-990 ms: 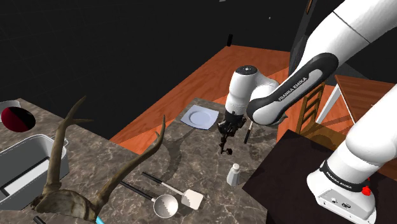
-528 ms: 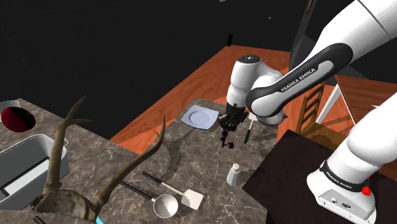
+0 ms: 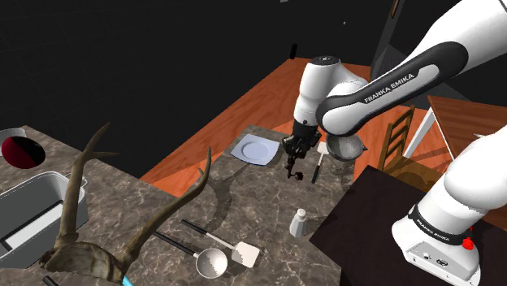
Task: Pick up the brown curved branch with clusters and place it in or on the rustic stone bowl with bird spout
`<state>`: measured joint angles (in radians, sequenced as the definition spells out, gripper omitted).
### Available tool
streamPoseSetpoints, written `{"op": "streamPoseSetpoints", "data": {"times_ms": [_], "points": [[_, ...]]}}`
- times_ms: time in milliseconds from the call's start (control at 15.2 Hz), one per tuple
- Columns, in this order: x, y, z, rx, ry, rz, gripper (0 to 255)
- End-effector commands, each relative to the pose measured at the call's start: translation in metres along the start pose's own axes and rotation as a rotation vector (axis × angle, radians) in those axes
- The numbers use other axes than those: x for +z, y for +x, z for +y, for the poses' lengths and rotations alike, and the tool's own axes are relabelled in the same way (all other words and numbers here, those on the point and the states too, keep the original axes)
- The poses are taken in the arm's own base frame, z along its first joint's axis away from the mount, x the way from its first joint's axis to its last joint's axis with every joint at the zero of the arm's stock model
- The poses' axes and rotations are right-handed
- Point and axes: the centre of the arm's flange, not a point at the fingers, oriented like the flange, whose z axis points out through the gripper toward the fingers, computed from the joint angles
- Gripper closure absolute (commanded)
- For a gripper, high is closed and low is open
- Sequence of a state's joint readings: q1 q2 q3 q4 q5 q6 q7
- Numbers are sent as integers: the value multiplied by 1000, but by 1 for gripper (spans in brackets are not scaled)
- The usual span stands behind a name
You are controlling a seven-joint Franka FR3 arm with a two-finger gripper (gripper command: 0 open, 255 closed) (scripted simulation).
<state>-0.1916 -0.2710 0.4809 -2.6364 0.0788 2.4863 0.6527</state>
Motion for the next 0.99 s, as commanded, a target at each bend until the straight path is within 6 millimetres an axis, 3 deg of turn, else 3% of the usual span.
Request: {"op": "streamPoseSetpoints", "data": {"times_ms": [0,924], "points": [[-1,6,22,-2,0,0,255],[9,65,197,-2,0,0,255]]}}
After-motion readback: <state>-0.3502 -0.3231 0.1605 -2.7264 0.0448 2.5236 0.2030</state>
